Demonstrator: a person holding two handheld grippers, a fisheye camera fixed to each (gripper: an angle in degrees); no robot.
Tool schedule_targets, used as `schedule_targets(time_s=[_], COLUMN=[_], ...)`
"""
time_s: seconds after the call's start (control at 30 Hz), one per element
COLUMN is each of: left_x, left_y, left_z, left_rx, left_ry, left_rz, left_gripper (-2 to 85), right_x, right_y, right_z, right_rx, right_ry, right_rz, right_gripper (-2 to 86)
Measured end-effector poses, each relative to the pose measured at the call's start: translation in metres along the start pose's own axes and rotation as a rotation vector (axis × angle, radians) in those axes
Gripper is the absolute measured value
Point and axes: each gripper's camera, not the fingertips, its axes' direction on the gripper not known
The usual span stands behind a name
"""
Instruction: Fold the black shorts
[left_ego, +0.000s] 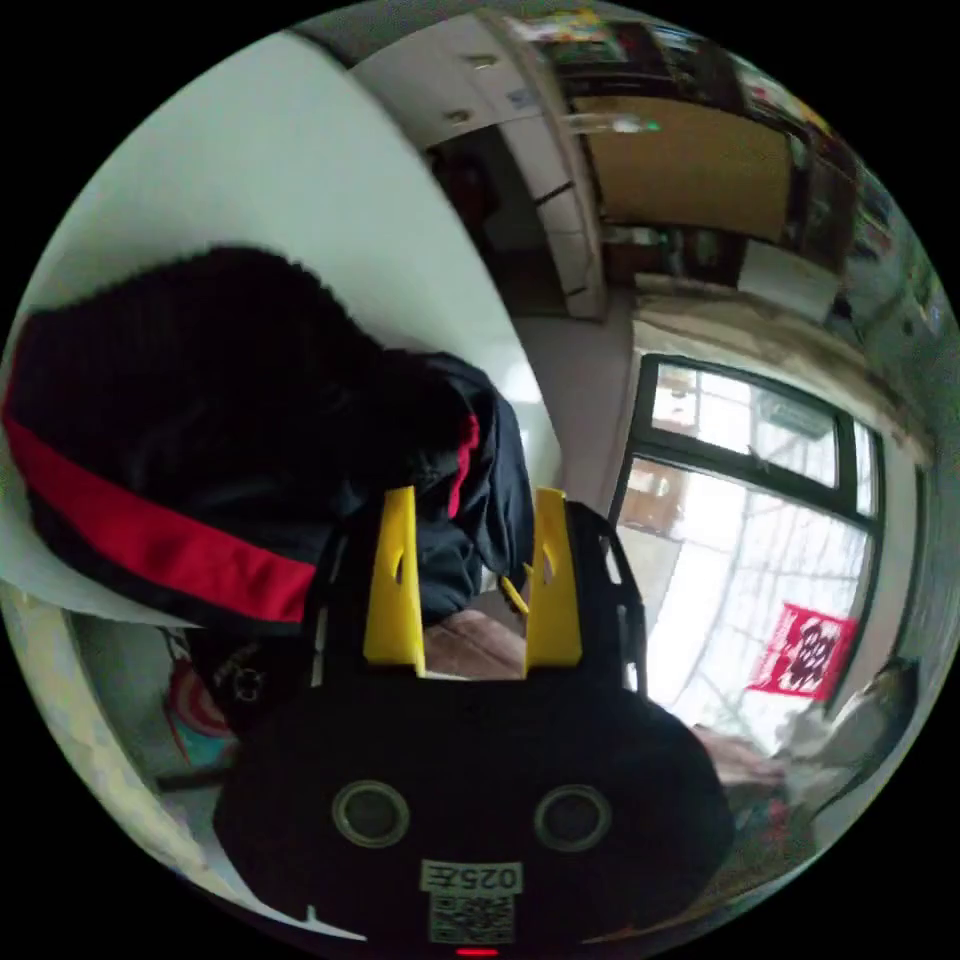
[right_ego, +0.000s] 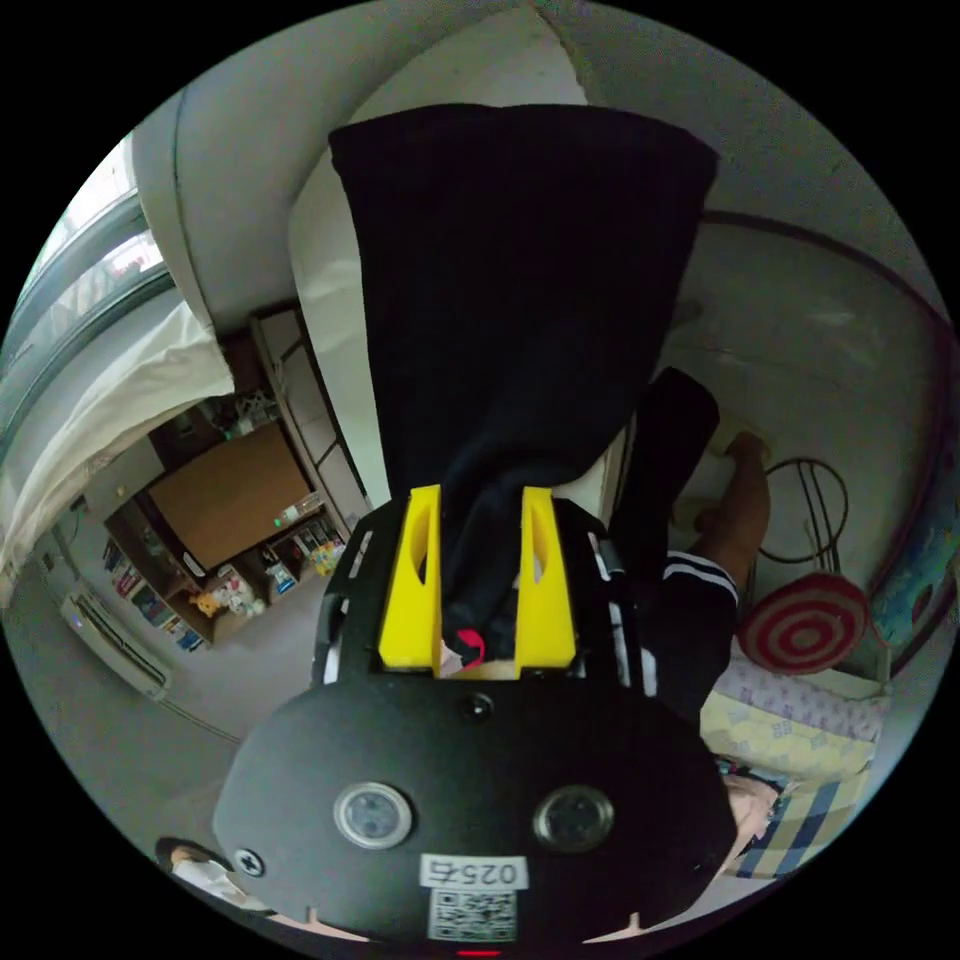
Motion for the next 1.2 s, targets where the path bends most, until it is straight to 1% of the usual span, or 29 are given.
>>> schedule_targets(time_s=[0.07, 0.1, 0.13, 0.2, 0.3, 0.37, 0.4, 0.47, 0.5, 0.57, 0.6, 0.63, 0.73, 0.8, 0.83, 0.87, 0.97, 1.1, 1.2], left_x=[-0.030, -0.035, -0.039, -0.038, -0.033, -0.006, 0.004, 0.041, 0.047, 0.063, 0.064, 0.065, 0.061, 0.057, 0.053, 0.050, 0.043, 0.046, 0.074], left_y=[-0.019, -0.022, -0.027, -0.032, -0.034, -0.029, -0.027, -0.019, -0.017, -0.011, -0.010, -0.010, -0.008, -0.005, -0.002, 0.002, 0.022, 0.062, 0.096], left_z=[0.023, 0.026, 0.027, 0.020, -0.009, -0.046, -0.058, -0.114, -0.127, -0.183, -0.194, -0.215, -0.252, -0.265, -0.271, -0.277, -0.288, -0.306, -0.326], left_rx=[-0.075, -0.093, -0.099, -0.083, -0.001, 0.101, 0.132, 0.241, 0.264, 0.370, 0.388, 0.416, 0.443, 0.450, 0.452, 0.465, 0.499, 0.546, 0.571], left_ry=[0.040, 0.026, -0.025, -0.062, 0.055, 0.260, 0.308, 0.480, 0.511, 0.651, 0.680, 0.703, 0.681, 0.674, 0.685, 0.708, 0.805, 0.857, 0.768], left_rz=[-0.239, -0.283, -0.309, -0.319, -0.330, -0.244, -0.212, -0.062, -0.037, 0.050, 0.055, 0.073, 0.067, 0.059, 0.048, 0.047, 0.051, 0.054, 0.087], left_gripper=[12.3, 10.3, 6.3, 3.1, 1.0, 0.4, 0.4, 0.4, 0.4, 0.4, 0.5, 0.5, 0.5, 0.5, 0.5, 0.5, 0.6, 0.6, 0.5], right_x=[-0.001, -0.002, -0.003, -0.004, -0.001, 0.001, 0.000, -0.001, -0.001, 0.004, 0.005, 0.008, 0.014, 0.016, 0.017, 0.018, 0.013, -0.012, -0.063], right_y=[0.009, 0.010, 0.013, 0.014, 0.006, -0.003, -0.005, -0.013, -0.015, -0.021, -0.021, -0.022, -0.020, -0.014, -0.009, -0.002, 0.026, 0.071, 0.101], right_z=[-0.024, -0.030, -0.040, -0.056, -0.080, -0.097, -0.101, -0.117, -0.120, -0.132, -0.134, -0.140, -0.153, -0.165, -0.173, -0.182, -0.218, -0.278, -0.328], right_rx=[0.037, 0.039, 0.048, 0.074, 0.086, 0.097, 0.102, 0.128, 0.132, 0.143, 0.145, 0.147, 0.130, 0.125, 0.114, 0.107, 0.163, 0.268, 0.329], right_ry=[0.031, 0.040, 0.076, 0.135, 0.109, 0.032, 0.027, 0.007, 0.004, -0.026, -0.041, -0.070, -0.129, -0.223, -0.301, -0.369, -0.459, -0.478, -0.453], right_rz=[-0.013, -0.031, -0.064, -0.091, -0.072, -0.033, -0.026, -0.004, 0.003, 0.035, 0.042, 0.053, 0.041, 0.003, -0.022, -0.021, -0.067, -0.203, -0.414], right_gripper=[11.8, 11.8, 11.8, 11.6, 11.4, 11.2, 11.1, 9.0, 8.2, 6.0, 5.5, 4.5, 1.1, 0.3, 0.0, -0.1, -0.3, -0.4, -0.4])
